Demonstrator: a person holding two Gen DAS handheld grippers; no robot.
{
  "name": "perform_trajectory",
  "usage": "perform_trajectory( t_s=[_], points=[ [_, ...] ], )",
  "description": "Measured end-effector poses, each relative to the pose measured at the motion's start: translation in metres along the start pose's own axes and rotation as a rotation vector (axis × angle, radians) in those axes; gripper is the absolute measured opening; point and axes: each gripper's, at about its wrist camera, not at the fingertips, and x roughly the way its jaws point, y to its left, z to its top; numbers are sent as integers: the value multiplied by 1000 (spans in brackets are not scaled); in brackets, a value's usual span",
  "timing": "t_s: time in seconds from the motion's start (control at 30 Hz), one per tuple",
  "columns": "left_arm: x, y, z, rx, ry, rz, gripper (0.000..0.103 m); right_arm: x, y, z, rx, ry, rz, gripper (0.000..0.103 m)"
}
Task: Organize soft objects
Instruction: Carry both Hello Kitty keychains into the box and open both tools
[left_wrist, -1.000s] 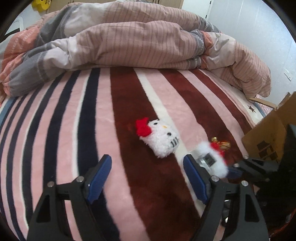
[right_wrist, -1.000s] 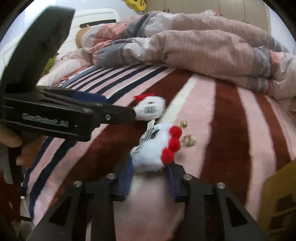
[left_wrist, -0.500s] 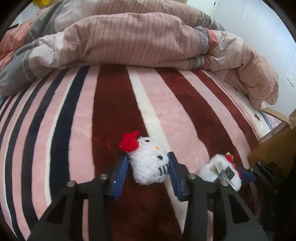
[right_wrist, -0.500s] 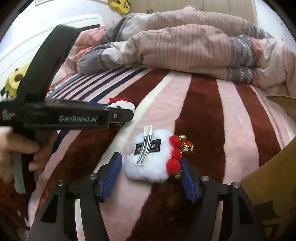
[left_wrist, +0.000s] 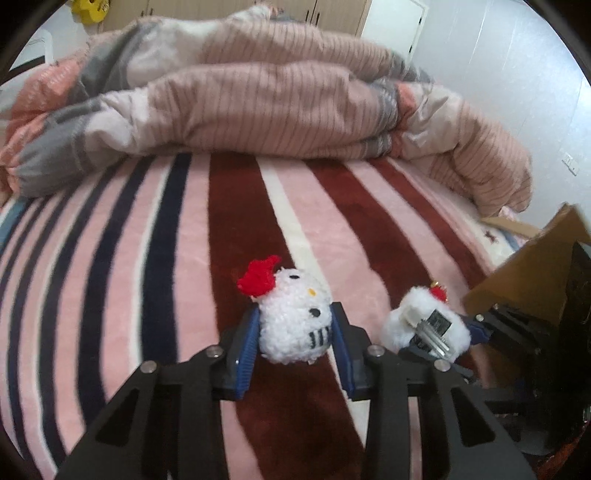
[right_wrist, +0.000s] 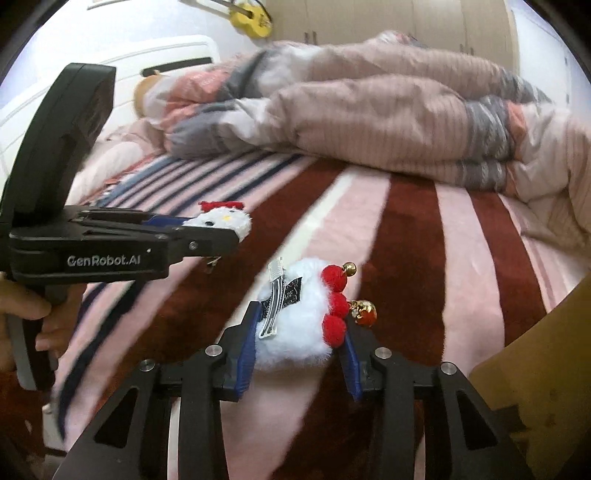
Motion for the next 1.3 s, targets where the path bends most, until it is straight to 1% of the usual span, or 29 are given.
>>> perform_trajectory(
  t_s=[0.13,0.2,0.3,0.37,0.43,0.57,0.7,0.8,0.93,1.1,1.17,1.23,1.27,1.3],
  points=[
    [-57,-5,3,11,-54,15,34,-38,26,12,-55,-54,50,35],
    [-82,-9,4,19,-74,14,34,-66,39,19,-82,-100,67,35],
    [-122,-24,5,49,-111,11,34,-107,52,26,-110,-166,71,35],
    [-143,-38,7,73,-136,3,34,-128,55,31,-118,-202,68,35],
    [-162,-58,11,99,-159,-22,34,-153,53,34,-119,-244,56,35],
    [-182,-97,18,150,-186,-63,34,-194,37,39,-106,-298,16,35],
    [-183,-143,27,207,-185,-108,34,-223,5,36,-75,-314,-26,35],
    [-173,-176,32,246,-175,-141,34,-237,-19,29,-55,-304,-65,36],
    [-147,-214,40,279,-138,-180,34,-241,-57,17,-24,-254,-106,37],
    [-114,-245,45,305,-85,-195,35,-237,-100,1,2,-183,-146,41],
    [-102,-254,45,316,-63,-183,35,-233,-113,-5,8,-152,-148,44],
    [-91,-260,45,327,-44,-163,36,-231,-120,-9,13,-142,-141,52],
    [-87,-262,44,330,-38,-159,36,-230,-124,-10,15,-140,-142,59],
    [-83,-264,44,331,-32,-156,36,-229,-125,-12,17,-143,-144,61]
  ],
)
